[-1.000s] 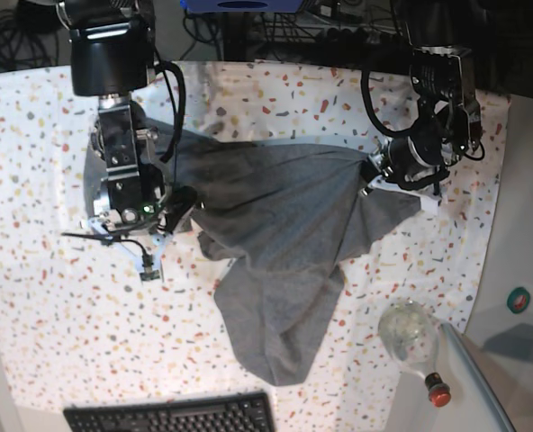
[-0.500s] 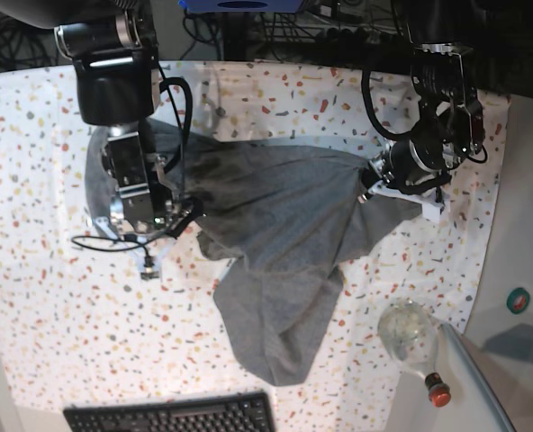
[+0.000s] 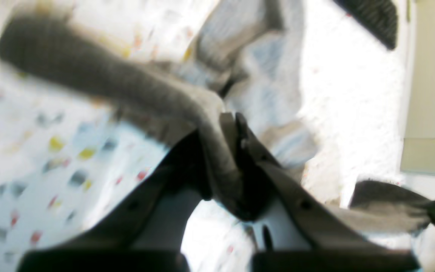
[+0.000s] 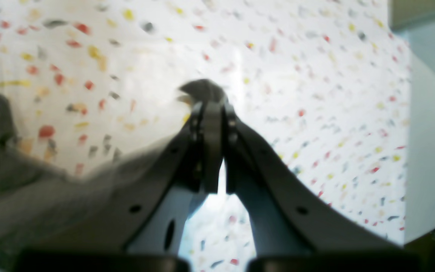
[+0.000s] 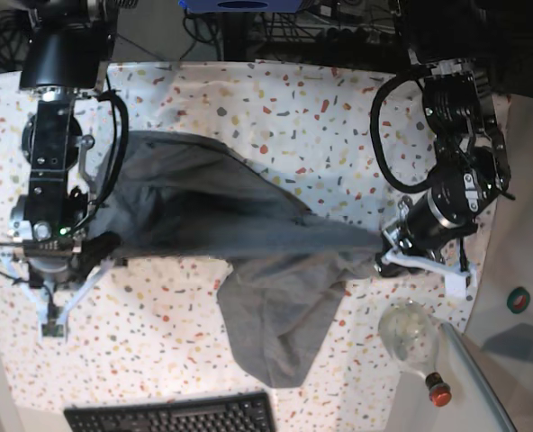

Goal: Layout the t-shirt on the table in an organized manner, then fold the t-shirt properly
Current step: 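Lift the shirt high with both grippers and lay it down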

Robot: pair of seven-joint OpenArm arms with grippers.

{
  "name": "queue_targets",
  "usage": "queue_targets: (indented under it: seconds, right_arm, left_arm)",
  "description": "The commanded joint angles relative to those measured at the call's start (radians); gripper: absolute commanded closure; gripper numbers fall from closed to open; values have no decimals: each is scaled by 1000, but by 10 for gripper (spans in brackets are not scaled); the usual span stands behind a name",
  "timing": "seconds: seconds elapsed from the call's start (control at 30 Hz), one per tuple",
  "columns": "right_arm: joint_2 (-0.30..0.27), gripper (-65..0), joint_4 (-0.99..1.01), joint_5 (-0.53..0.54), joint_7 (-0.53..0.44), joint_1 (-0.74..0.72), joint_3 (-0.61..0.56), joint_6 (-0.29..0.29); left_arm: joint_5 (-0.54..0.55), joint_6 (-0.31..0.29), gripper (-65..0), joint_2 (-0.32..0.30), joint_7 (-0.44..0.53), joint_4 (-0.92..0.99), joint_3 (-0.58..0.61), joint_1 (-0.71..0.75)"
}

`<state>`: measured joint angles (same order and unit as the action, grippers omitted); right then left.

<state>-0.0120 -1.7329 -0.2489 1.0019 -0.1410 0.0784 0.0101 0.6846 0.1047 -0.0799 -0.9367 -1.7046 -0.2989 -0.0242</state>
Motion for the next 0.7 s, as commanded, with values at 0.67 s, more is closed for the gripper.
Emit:
queue_targets:
  seconds: [0.67]
  right_arm:
    - [-415, 0, 431, -11, -223, -764, -10, -132]
  left_arm:
    - [11, 68, 0, 154, 382, 552, 461, -883]
